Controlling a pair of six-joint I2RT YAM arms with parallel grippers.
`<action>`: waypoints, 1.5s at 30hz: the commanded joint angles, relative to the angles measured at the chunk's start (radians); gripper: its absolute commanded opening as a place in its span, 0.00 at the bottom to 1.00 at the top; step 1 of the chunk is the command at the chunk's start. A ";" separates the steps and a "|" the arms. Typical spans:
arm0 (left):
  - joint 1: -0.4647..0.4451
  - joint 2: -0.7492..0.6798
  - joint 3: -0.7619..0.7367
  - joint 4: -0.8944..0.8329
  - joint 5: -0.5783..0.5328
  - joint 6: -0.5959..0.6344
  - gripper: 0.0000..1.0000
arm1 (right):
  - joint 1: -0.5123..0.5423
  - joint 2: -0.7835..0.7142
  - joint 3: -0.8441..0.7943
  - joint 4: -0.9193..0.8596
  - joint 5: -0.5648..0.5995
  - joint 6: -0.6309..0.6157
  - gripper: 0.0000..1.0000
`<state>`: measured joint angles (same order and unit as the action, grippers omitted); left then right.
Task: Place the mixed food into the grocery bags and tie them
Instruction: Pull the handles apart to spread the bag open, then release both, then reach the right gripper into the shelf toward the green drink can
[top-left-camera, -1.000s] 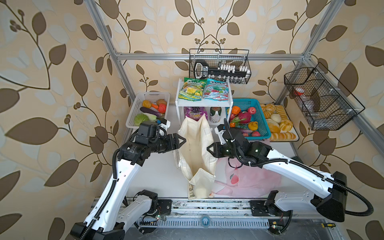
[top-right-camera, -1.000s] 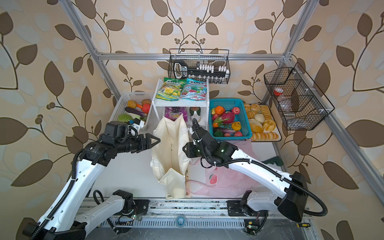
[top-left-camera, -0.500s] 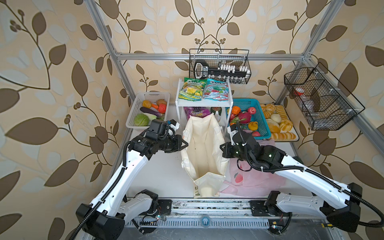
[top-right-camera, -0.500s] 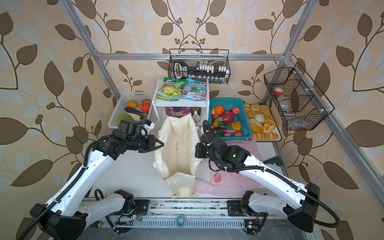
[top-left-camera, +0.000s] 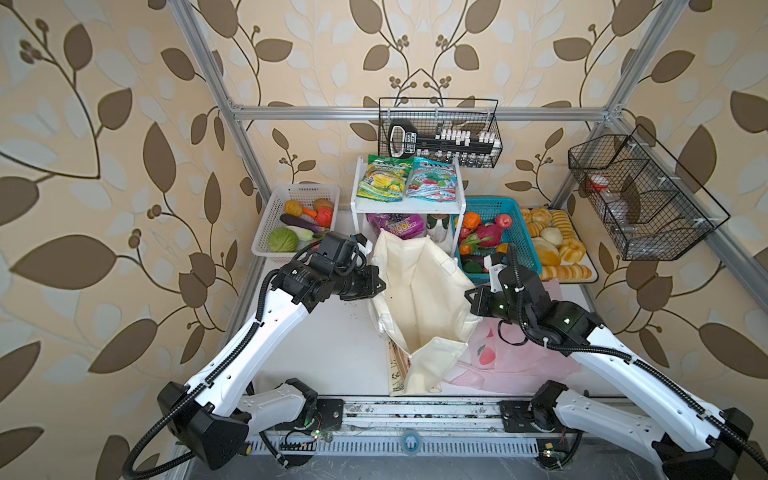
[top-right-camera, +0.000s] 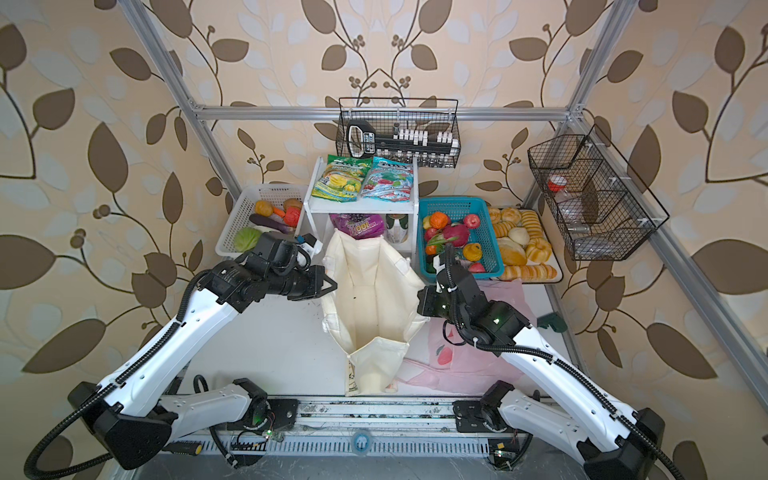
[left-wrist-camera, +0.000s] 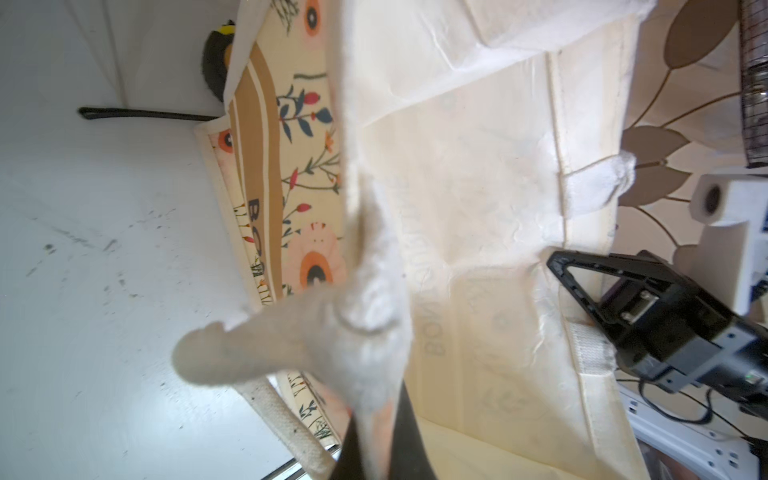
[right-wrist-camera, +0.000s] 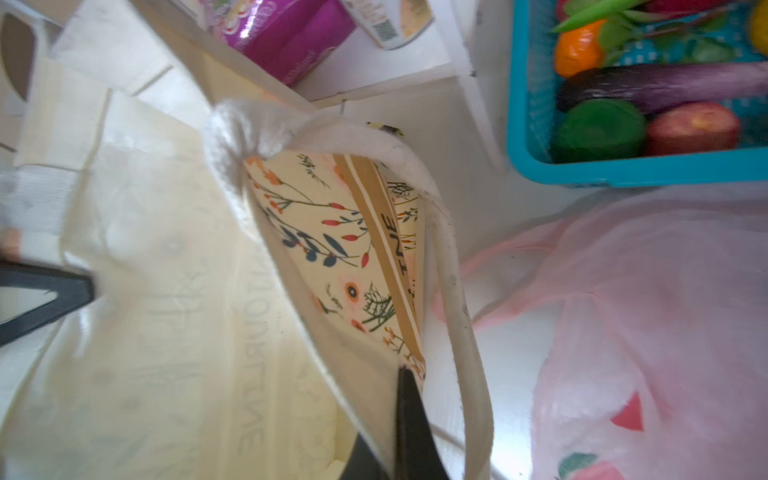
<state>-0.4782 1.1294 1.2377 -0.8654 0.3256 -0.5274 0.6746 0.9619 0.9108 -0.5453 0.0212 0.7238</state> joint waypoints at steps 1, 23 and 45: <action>0.005 -0.111 0.027 -0.066 -0.235 0.006 0.00 | 0.049 0.046 0.024 0.123 -0.110 -0.020 0.00; 0.174 -0.210 -0.009 -0.177 -0.649 0.330 0.00 | 0.169 0.043 -0.114 0.554 0.309 -0.527 0.75; 0.176 -0.332 0.062 -0.126 -0.724 0.274 0.83 | 0.111 0.617 -0.114 1.507 0.678 -0.837 0.59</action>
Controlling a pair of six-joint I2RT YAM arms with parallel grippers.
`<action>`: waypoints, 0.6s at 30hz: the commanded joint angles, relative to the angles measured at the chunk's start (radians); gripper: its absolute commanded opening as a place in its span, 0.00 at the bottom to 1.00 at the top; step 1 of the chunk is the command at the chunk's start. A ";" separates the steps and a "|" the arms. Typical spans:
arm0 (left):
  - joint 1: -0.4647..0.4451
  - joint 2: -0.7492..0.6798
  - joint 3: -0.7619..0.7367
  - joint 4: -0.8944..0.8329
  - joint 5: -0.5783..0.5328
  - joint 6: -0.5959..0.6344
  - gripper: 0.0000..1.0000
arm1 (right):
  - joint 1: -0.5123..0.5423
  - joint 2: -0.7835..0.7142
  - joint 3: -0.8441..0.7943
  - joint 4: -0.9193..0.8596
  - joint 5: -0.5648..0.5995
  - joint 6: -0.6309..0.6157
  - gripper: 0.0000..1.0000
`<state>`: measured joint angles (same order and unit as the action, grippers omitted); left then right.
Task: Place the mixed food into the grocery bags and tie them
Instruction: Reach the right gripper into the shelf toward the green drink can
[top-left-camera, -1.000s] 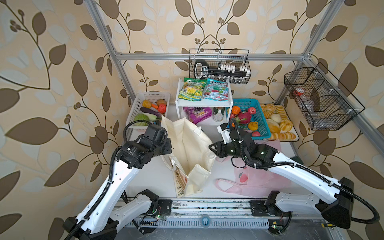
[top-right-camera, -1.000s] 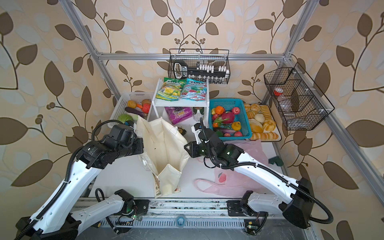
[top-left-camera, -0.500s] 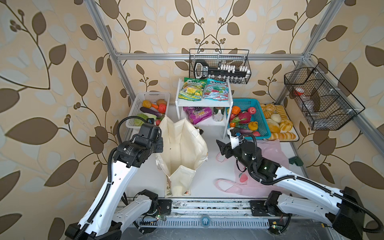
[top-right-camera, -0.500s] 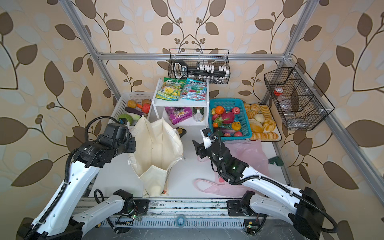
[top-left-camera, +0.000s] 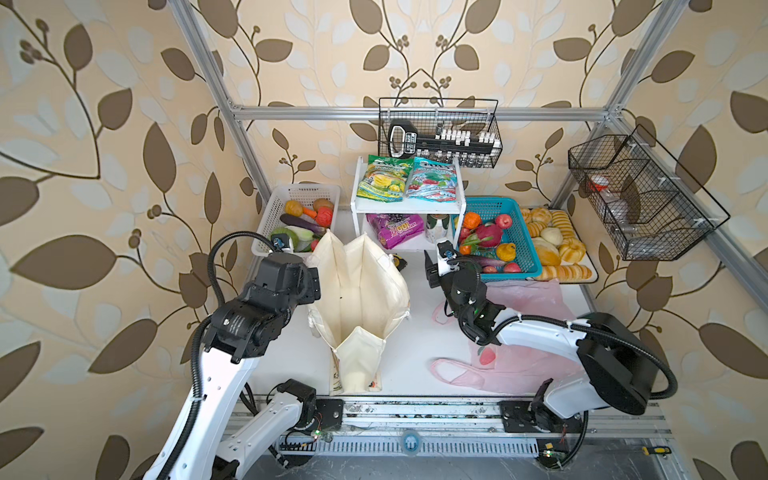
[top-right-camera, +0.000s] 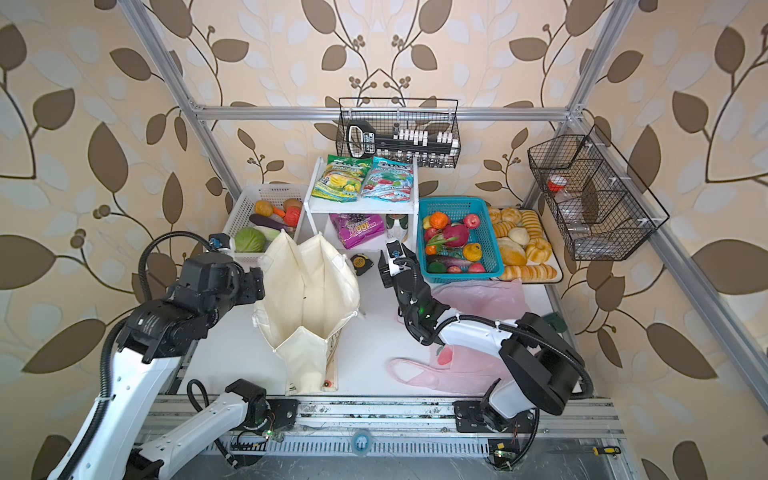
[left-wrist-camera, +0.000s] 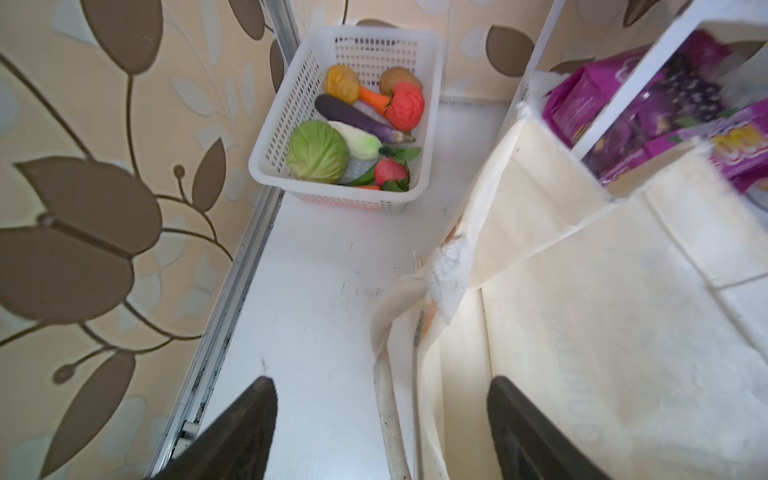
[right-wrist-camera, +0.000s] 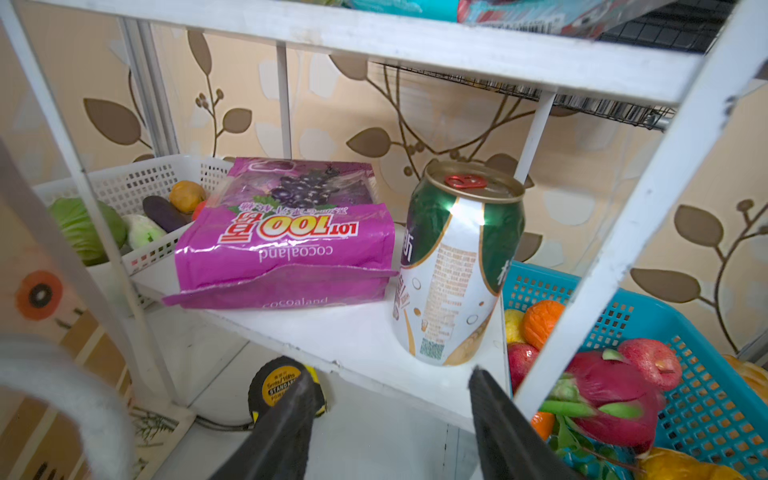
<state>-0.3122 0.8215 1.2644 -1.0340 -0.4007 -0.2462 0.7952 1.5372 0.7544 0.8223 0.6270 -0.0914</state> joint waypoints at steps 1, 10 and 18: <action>0.010 -0.029 0.037 0.047 0.003 -0.002 0.83 | -0.007 0.065 0.059 0.152 0.101 -0.031 0.60; 0.010 -0.036 0.055 0.043 -0.006 0.042 0.84 | -0.021 0.200 0.142 0.157 0.168 -0.004 0.66; 0.010 -0.046 0.053 0.043 -0.005 0.054 0.85 | -0.046 0.266 0.169 0.210 0.152 -0.021 0.67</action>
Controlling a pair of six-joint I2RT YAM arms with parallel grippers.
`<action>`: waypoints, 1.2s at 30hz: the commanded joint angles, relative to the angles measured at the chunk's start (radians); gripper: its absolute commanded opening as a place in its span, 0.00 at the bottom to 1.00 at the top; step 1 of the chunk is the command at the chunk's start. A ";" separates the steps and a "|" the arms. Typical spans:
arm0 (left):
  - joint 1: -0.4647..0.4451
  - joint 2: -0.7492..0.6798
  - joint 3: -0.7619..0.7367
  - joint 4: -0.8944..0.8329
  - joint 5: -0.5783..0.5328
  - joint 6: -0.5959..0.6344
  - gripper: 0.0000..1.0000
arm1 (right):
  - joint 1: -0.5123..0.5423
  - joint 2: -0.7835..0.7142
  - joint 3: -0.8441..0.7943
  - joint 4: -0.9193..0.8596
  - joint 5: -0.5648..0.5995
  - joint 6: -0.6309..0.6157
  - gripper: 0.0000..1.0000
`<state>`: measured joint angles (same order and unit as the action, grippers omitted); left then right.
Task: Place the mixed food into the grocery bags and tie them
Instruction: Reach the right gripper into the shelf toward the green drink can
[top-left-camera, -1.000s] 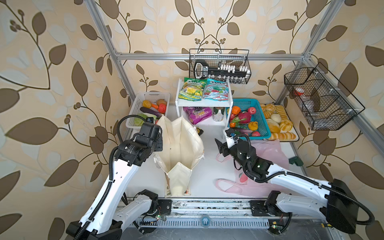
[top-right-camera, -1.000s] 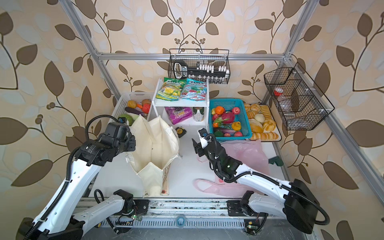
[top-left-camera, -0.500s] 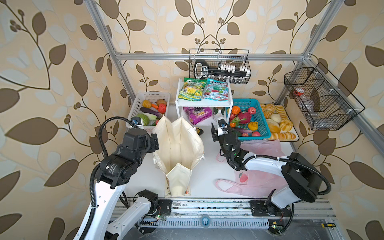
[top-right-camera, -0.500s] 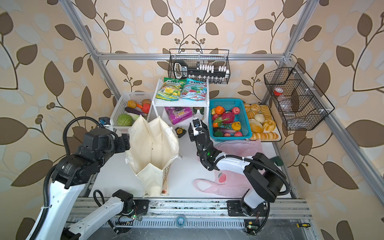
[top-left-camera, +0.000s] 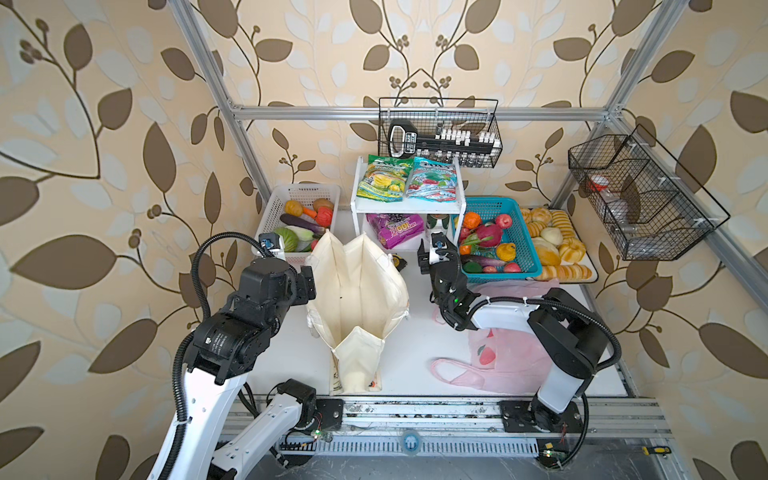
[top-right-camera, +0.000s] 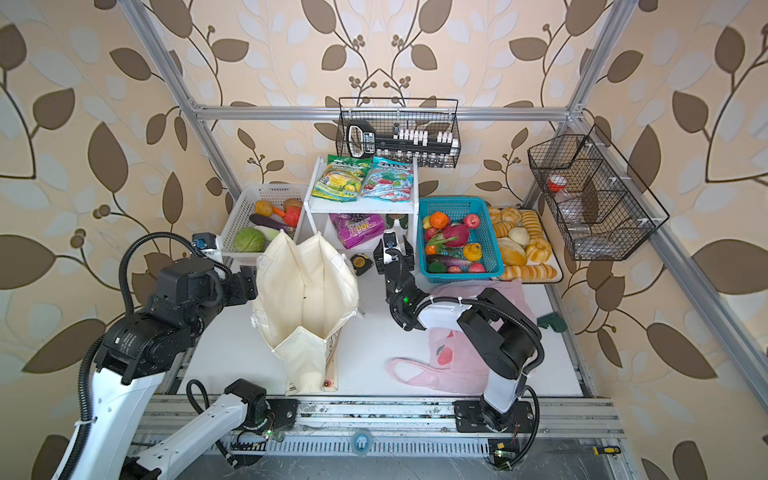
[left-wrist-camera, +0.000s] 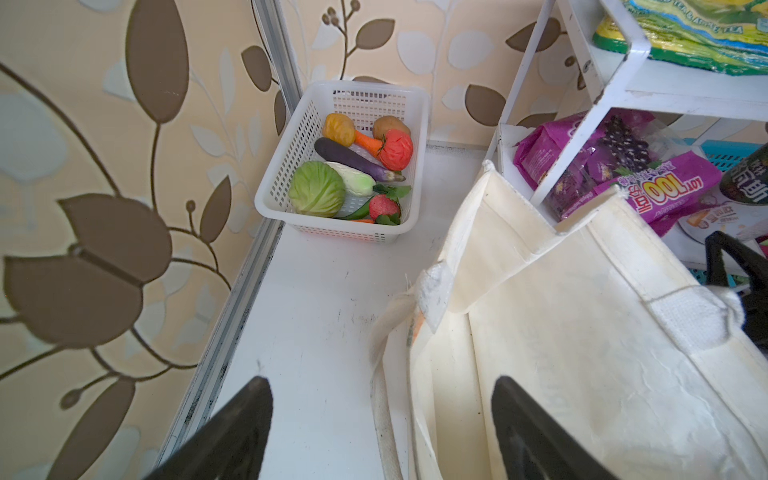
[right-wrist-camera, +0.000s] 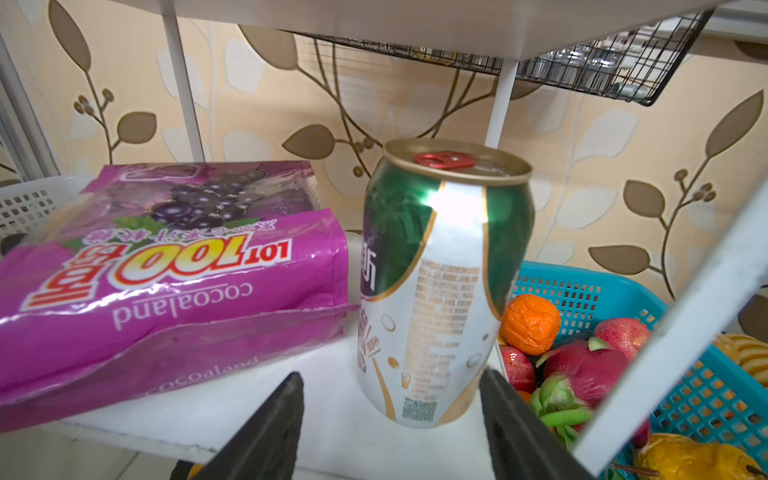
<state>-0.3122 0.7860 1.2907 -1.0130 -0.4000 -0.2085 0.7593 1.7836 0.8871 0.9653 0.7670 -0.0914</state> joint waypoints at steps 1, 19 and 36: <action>0.010 -0.010 0.026 0.022 -0.007 0.018 0.85 | -0.015 0.025 0.039 0.071 0.003 -0.023 0.67; 0.010 -0.001 0.021 0.021 0.000 0.024 0.86 | -0.069 0.108 0.070 0.164 -0.121 -0.081 0.65; 0.010 -0.009 0.014 0.020 0.007 0.021 0.86 | -0.049 0.047 -0.035 0.210 -0.134 -0.146 0.52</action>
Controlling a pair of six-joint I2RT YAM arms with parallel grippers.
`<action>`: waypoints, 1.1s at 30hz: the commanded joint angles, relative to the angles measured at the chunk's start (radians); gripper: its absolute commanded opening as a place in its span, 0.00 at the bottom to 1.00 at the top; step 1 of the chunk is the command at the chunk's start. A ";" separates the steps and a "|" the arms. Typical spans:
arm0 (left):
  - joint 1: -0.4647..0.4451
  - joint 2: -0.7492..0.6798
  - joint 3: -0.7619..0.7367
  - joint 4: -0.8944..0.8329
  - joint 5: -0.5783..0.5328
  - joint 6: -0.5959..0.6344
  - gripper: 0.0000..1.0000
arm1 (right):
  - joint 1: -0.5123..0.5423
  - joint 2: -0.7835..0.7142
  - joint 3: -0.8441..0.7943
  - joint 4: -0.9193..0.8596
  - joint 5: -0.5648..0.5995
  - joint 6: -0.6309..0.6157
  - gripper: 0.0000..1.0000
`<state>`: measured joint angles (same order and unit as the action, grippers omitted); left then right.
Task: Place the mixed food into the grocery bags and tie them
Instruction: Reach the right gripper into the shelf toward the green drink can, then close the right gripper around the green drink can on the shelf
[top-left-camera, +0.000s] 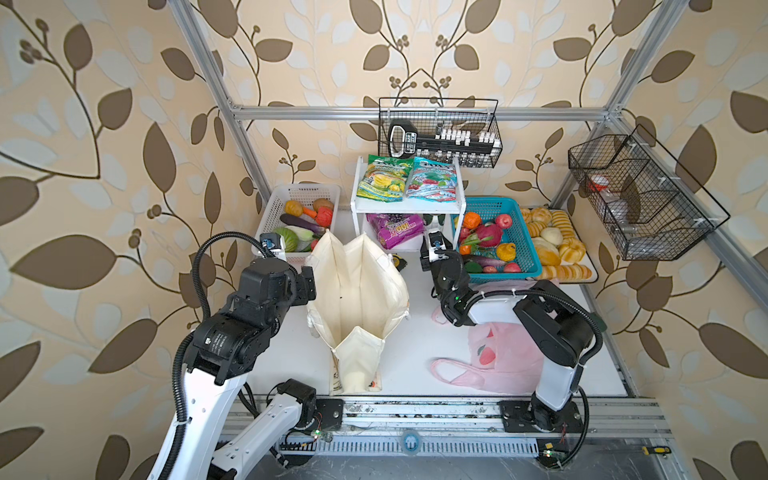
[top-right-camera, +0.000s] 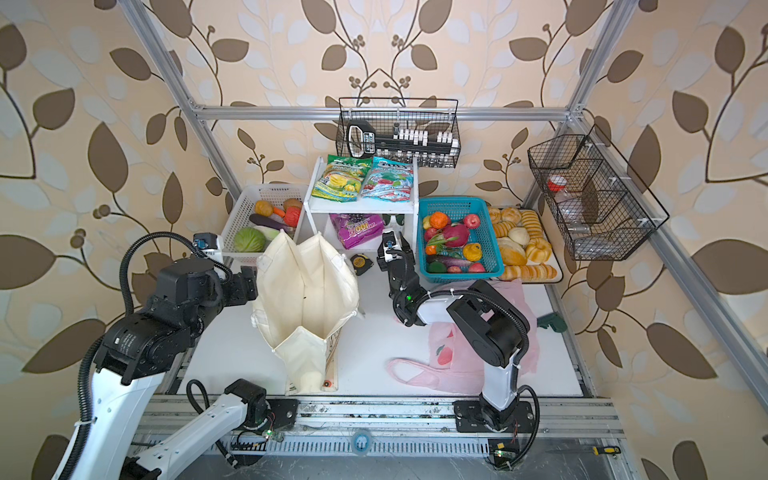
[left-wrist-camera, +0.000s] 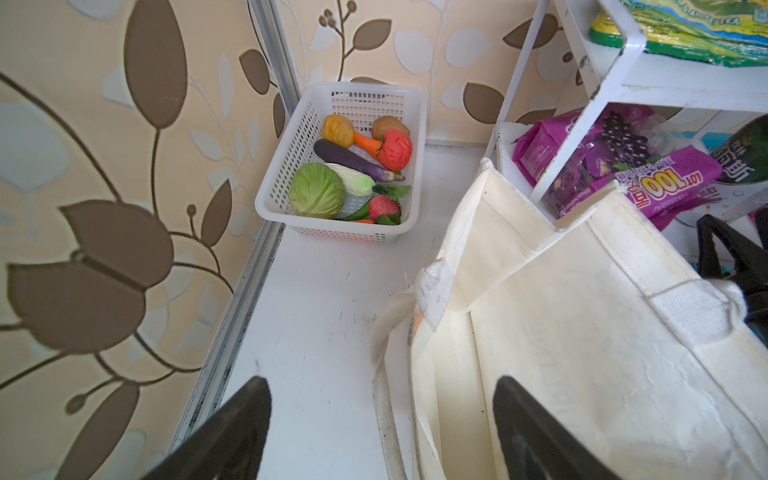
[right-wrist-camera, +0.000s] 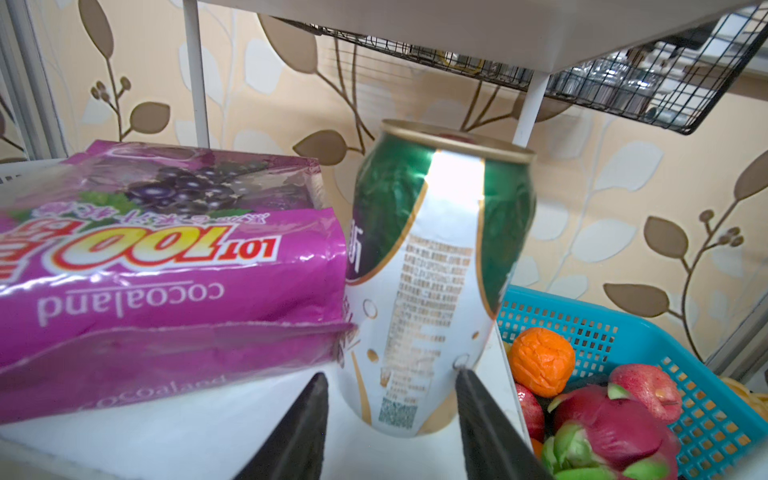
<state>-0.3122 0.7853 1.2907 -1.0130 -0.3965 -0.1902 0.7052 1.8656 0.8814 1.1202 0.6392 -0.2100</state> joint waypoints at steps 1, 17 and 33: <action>0.010 -0.009 0.017 0.019 0.003 0.003 0.86 | 0.008 -0.047 -0.044 0.064 -0.016 -0.026 0.53; 0.010 -0.024 0.018 0.022 -0.004 0.008 0.86 | -0.022 -0.051 0.038 0.056 -0.058 -0.002 0.70; 0.010 -0.014 0.010 0.019 0.013 0.012 0.86 | -0.020 0.010 0.177 0.014 0.030 0.045 0.80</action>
<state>-0.3122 0.7677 1.2907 -1.0119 -0.3935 -0.1867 0.6899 1.8366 1.0012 1.1328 0.6224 -0.1730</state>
